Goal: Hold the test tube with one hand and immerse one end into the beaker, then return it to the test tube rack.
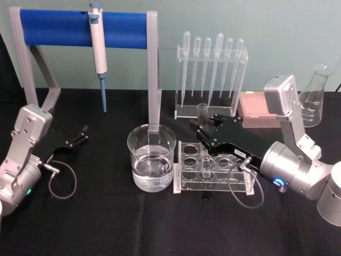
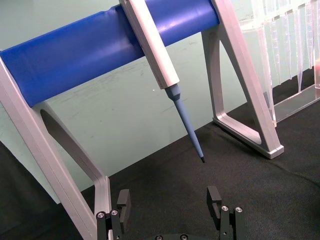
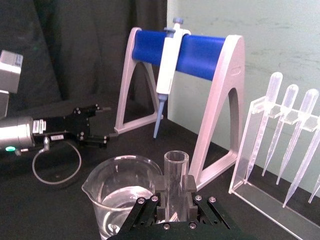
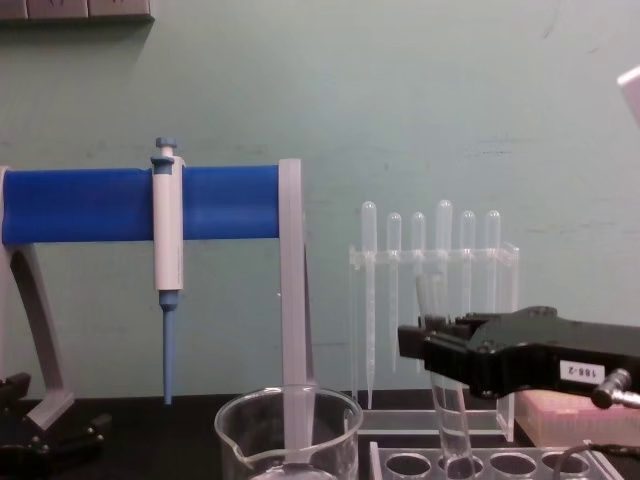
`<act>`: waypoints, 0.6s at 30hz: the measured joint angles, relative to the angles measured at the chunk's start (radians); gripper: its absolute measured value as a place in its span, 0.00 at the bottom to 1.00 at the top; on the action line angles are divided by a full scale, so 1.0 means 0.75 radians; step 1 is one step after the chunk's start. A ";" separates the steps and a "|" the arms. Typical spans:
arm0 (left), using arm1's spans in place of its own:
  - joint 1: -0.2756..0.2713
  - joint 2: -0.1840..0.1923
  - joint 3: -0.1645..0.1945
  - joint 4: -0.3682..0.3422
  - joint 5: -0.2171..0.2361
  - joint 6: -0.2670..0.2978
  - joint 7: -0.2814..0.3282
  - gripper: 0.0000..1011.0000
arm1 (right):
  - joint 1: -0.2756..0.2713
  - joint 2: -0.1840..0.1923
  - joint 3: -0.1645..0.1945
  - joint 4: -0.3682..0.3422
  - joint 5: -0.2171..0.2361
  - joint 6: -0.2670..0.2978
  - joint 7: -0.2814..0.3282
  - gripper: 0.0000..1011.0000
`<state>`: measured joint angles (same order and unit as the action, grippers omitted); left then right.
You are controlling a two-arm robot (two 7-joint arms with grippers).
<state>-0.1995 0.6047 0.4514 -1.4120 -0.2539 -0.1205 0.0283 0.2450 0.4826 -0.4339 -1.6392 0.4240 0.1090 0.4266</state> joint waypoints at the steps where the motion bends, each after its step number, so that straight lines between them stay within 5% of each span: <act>1: 0.000 0.000 0.000 0.000 0.000 0.000 0.000 0.99 | 0.003 0.000 -0.004 0.003 -0.010 0.006 0.000 0.22; 11: 0.000 0.000 0.000 0.000 0.000 0.000 0.000 0.99 | 0.013 -0.005 -0.020 0.016 -0.056 0.037 0.006 0.25; 18: 0.000 0.000 0.000 0.000 0.000 0.000 0.000 0.99 | -0.018 0.005 -0.008 -0.015 -0.064 0.058 0.002 0.48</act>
<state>-0.1995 0.6047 0.4514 -1.4120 -0.2539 -0.1205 0.0283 0.2317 0.4867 -0.4402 -1.6507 0.3758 0.1522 0.4279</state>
